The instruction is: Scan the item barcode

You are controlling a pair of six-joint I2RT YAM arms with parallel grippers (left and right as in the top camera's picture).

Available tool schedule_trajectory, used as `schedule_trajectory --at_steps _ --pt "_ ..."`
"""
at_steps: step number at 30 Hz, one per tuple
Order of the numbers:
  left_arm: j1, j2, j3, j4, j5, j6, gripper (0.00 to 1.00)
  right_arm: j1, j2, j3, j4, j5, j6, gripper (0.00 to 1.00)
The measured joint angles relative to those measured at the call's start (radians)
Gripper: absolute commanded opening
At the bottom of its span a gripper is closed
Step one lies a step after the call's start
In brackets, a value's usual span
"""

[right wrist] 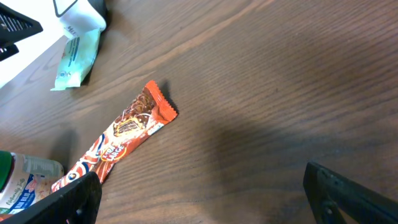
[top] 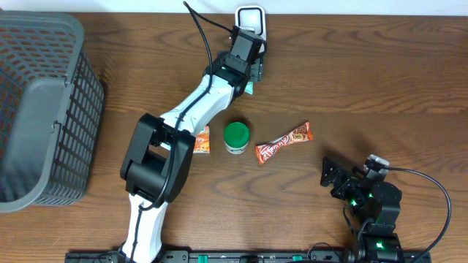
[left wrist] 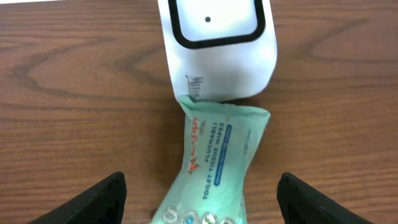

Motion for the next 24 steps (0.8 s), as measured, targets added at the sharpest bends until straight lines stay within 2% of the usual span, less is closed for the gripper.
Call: schedule_trajectory --at_steps 10,15,16,19,24 --pt "0.006 0.117 0.0 0.038 0.059 0.016 0.97 0.0 0.0 0.0 0.0 0.0 0.0 0.99" --pt "0.007 0.153 0.0 0.039 0.086 0.021 0.97 0.0 0.0 0.0 0.0 0.0 0.0 0.99" --pt "0.008 0.154 0.0 0.039 0.089 0.021 0.96 0.0 0.0 0.0 0.0 0.0 0.0 0.99" --pt "0.011 0.154 0.0 0.043 0.093 0.025 0.77 0.0 0.0 0.0 0.0 0.0 0.0 0.99" --pt "0.011 0.154 0.0 0.051 0.081 0.029 0.52 0.0 0.0 0.0 0.0 0.0 0.0 0.99"
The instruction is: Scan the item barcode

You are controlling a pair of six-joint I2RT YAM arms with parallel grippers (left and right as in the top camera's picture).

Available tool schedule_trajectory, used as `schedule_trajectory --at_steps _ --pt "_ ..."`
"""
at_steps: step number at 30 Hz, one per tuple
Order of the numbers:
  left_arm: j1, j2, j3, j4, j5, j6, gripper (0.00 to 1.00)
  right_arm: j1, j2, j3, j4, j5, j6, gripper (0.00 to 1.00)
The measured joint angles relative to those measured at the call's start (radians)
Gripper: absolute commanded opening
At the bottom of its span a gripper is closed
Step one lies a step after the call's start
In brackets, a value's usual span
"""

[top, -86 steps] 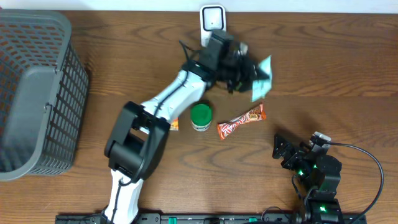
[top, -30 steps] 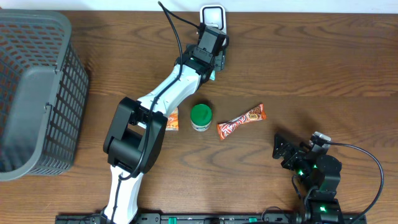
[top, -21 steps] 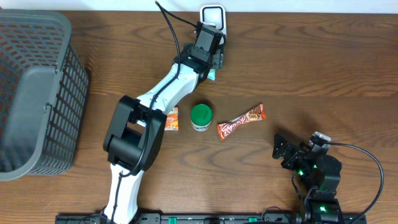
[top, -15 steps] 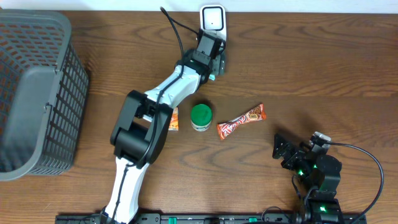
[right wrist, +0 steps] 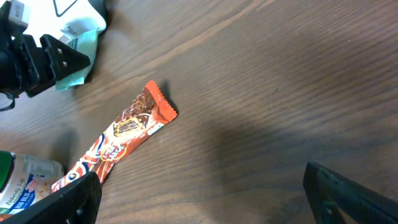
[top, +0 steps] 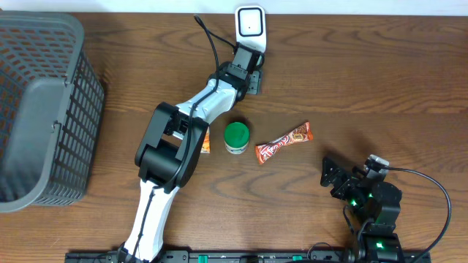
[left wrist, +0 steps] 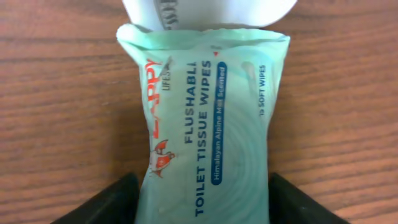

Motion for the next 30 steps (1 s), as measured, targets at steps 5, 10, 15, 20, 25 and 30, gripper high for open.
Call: schedule_trajectory --at_steps 5,10,15,20,25,30 --pt "0.002 0.0 0.0 0.003 -0.016 0.0 0.37 0.0 0.0 0.0 0.0 0.0 0.0 0.99" --pt "0.003 -0.003 0.02 -0.054 -0.02 -0.003 0.32 0.0 0.0 0.0 0.0 0.0 0.0 0.99" --pt "-0.01 -0.042 0.024 -0.211 -0.009 -0.006 0.29 0.0 0.0 0.0 0.0 0.0 0.0 0.99" --pt "-0.054 -0.085 0.023 -0.379 0.016 -0.072 0.27 0.0 0.0 0.0 0.0 0.0 0.0 0.99" --pt "-0.102 -0.098 0.023 -0.435 0.05 -0.136 0.82 0.0 0.0 0.0 0.0 0.0 0.0 0.99" --pt "-0.117 -0.098 0.021 -0.397 0.072 -0.163 0.94 0.0 0.0 0.0 0.0 0.0 0.0 0.99"
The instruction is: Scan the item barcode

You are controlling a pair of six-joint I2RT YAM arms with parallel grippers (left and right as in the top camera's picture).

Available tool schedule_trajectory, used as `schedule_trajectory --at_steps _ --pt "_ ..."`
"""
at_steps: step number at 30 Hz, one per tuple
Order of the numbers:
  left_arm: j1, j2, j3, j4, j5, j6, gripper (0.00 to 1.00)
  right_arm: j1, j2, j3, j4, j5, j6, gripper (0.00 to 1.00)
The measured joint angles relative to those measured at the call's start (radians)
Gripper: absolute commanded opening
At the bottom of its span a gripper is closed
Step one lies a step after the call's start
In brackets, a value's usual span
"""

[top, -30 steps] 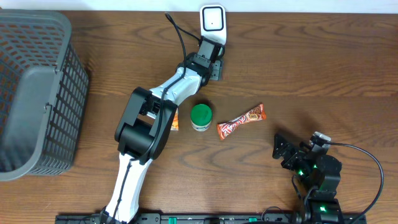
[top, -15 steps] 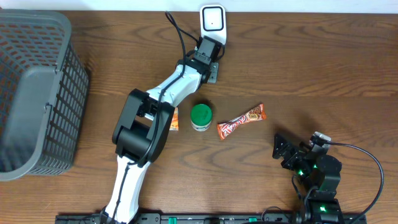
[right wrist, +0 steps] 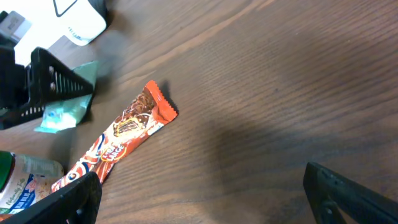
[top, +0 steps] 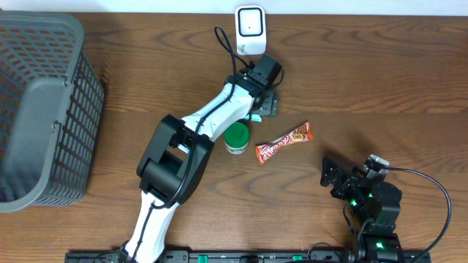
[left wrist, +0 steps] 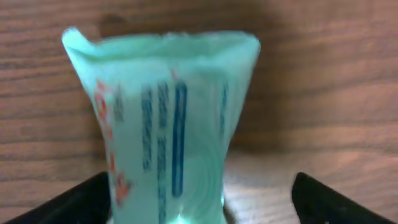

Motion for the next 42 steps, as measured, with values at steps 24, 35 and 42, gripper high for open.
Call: schedule_trajectory --at_steps 24,35,42 --pt "0.033 0.031 0.016 -0.079 0.19 0.015 0.32 0.0 0.0 0.0 0.0 0.003 0.0 0.99" --pt "0.092 -0.092 -0.01 -0.155 0.551 -0.067 0.33 0.0 0.0 0.0 0.0 0.003 0.0 0.99" --pt "0.3 -0.208 -0.009 -0.15 0.953 -0.243 0.33 0.0 0.0 0.0 0.0 0.003 0.0 0.99"
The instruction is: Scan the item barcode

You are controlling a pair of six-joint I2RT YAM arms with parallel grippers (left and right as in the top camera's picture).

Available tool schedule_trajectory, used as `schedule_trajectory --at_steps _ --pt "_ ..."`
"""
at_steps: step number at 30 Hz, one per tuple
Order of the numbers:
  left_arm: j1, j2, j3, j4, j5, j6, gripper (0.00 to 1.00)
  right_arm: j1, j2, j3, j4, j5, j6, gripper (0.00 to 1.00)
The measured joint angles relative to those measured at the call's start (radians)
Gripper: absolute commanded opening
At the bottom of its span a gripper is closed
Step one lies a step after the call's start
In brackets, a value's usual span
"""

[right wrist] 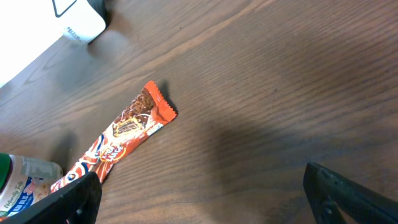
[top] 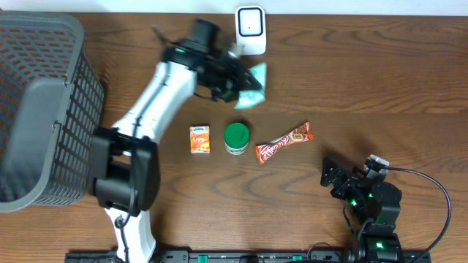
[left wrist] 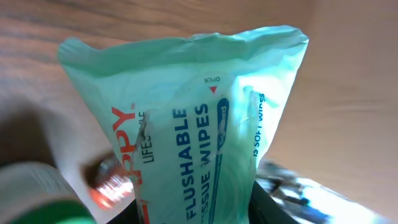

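Note:
A mint-green pack of flushable wipes (top: 254, 79) is held off the table, just below the white barcode scanner (top: 250, 28) at the back edge. My left gripper (top: 235, 82) is shut on the pack's lower end. In the left wrist view the pack (left wrist: 193, 124) fills the frame, printed side toward the camera, with my left gripper (left wrist: 196, 214) clamped on its bottom. No barcode shows on it. My right gripper (top: 335, 179) rests open at the front right, and in its own view the right gripper (right wrist: 205, 199) holds nothing.
An orange carton (top: 199, 139), a green-lidded jar (top: 236, 136) and a red candy bar (top: 284, 142) lie mid-table. A grey mesh basket (top: 44, 109) fills the left side. The candy bar (right wrist: 121, 140) lies ahead of the right gripper.
My left arm has swung so its wrist now comes in from the left. The wipes pack has moved from low beside the jar up to just below the scanner. The right arm is unchanged.
The wipes pack first lay against the scanner's foot with my left gripper open over it. Then the fingers stood around the pack. Then the gripper was shut on it near the jar. Now the pack is held below the scanner.

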Motion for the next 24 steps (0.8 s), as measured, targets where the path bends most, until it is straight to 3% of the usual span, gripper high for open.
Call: schedule_trajectory --at_steps 2,6,11,14,24 --pt "0.06 0.007 0.0 -0.001 0.11 -0.039 0.32 0.0 0.0 0.0 0.0 0.0 0.0 0.99" --pt "0.13 0.013 0.0 -0.003 0.319 -0.08 0.13 0.0 0.0 0.0 0.0 0.0 0.0 0.99" --pt "0.139 0.013 0.0 -0.011 0.512 -0.151 0.12 0.0 0.0 0.0 0.0 0.0 0.0 0.99" --pt "0.134 0.013 0.0 -0.016 0.558 -0.219 0.08 0.0 0.0 0.0 0.0 0.0 0.0 0.99" --pt "0.134 0.013 0.0 -0.035 0.594 -0.434 0.08 0.0 0.0 0.0 0.0 0.0 0.0 0.99"
